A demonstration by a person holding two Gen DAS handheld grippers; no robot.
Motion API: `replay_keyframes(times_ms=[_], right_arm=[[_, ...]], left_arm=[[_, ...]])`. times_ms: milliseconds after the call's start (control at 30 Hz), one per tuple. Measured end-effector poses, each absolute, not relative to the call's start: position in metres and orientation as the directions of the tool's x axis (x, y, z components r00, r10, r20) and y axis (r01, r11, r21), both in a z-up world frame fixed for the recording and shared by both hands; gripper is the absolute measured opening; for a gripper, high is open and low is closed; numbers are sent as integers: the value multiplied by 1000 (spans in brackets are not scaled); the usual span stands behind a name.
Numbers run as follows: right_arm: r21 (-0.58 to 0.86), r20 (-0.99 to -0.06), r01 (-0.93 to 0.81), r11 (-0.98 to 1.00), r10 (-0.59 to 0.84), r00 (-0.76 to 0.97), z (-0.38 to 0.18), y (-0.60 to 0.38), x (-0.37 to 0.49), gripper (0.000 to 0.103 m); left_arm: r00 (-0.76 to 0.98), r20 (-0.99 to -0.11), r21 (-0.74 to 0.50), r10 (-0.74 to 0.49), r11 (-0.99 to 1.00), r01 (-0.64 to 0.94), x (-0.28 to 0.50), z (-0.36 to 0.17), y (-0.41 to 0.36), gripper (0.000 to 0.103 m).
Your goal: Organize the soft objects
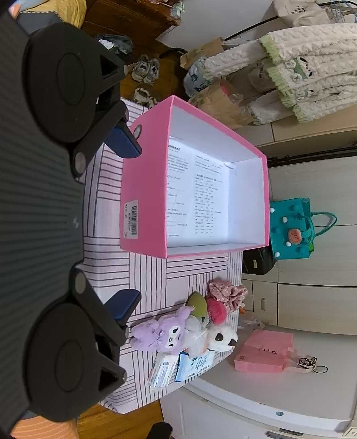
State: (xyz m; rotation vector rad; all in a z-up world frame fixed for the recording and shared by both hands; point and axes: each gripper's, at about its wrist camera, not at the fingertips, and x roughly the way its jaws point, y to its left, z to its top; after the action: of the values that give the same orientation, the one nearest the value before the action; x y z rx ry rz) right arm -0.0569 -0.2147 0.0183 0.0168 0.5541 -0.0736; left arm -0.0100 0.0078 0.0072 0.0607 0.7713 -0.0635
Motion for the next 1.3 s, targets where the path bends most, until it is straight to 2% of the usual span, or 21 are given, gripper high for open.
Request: replay_keyframes(times_ms=[133, 233, 367, 733, 933, 1300], right_arm=[[-55, -503, 68, 996, -86, 860, 24, -212, -56, 102], [-91, -527, 36, 995, -79, 846, 22, -213, -50, 102], [-53, -566, -11, 999, -21, 824, 22, -223, -43, 102], [-27, -581, -107, 994, 71, 811, 31, -228, -50, 102], [-34, -580, -137, 990, 92, 810, 34, -229, -54, 102], [-58, -569, -132, 990, 76, 819, 30, -233, -54, 102]], left_arm=[[715, -696, 40, -61, 992, 122, -12, 13, 12, 103], [697, -712, 20, -79, 991, 132, -9, 17, 16, 101], [685, -720, 16, -108, 985, 171, -9, 21, 16, 101], [636, -757, 26, -148, 967, 255, -15, 28, 5, 103], [618, -775, 72, -127, 955, 287, -15, 26, -4, 103], [578, -800, 62, -160, 937, 344, -13, 22, -13, 103]])
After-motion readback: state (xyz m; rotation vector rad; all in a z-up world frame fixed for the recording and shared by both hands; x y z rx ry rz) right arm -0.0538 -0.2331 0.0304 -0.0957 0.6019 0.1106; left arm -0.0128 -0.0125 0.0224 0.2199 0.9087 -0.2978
